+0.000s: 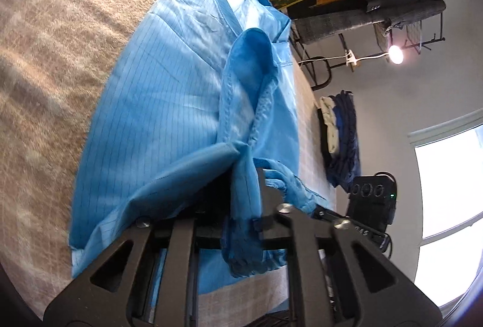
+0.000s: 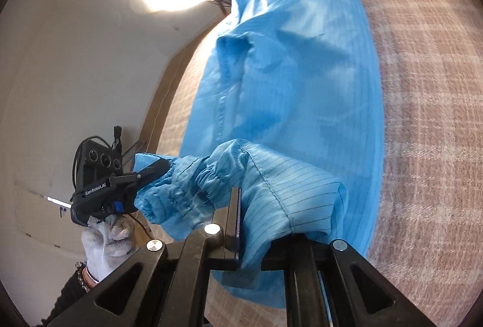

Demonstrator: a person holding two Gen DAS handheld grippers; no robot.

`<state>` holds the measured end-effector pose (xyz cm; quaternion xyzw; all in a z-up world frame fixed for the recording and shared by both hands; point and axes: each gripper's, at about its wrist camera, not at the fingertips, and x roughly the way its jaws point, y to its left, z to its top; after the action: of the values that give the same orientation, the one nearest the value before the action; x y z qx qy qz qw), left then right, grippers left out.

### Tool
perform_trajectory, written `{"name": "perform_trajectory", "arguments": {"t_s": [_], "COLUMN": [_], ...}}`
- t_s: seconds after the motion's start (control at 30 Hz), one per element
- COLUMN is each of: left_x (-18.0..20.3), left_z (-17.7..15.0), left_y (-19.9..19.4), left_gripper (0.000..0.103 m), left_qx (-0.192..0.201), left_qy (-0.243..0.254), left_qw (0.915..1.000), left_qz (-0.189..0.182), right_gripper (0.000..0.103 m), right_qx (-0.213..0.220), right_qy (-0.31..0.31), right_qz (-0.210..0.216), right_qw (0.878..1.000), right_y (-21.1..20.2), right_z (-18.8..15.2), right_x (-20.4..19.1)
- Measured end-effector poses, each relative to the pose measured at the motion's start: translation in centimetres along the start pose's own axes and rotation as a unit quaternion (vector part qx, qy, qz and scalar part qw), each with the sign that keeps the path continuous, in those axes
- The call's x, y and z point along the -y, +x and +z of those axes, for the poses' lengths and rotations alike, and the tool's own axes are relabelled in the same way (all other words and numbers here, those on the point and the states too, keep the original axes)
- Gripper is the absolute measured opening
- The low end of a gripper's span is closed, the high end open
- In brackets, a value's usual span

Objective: Fold large clothes

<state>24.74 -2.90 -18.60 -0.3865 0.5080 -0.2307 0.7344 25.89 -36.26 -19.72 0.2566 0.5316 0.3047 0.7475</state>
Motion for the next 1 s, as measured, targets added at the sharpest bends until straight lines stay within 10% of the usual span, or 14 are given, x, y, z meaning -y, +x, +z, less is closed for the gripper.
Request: {"name": "perform_trajectory", "arguments": {"t_s": [0.13, 0.43, 0.73, 1.0], "left_x": [0.6, 3.3, 0.4, -0.9], "left_z": [0.7, 1.6, 0.1, -0.2], "left_y": [-0.9, -5.7, -3.0, -1.2], "left_gripper": [0.065, 0.066, 0.061, 0.035], "left_qx": [0.017, 0.062, 0.02, -0.003], "left_qy": [-0.006, 0.069, 0.101, 0.104], "left_qw": [0.9998, 0.9954, 0.9869, 0.9844], "left_qz": [0.007, 0.024, 0.124, 0.142], "right_gripper": [0.042, 0.05, 0.049, 0.041], "right_qx": [0.013, 0.088, 0.032, 0.017], "right_qy": [0.028, -0.046, -0.119, -0.072], "right_qz": [0.014, -0.037, -0.139, -0.09], "right_qw": [0.999, 0.994, 0.983, 0.993], "right_y": [-1.9, -8.5, -4.9, -4.4], "right_z": [-0.5, -1.9, -4.0, -3.9], "right_x": [0.6, -2.0, -1.8, 1.5]}}
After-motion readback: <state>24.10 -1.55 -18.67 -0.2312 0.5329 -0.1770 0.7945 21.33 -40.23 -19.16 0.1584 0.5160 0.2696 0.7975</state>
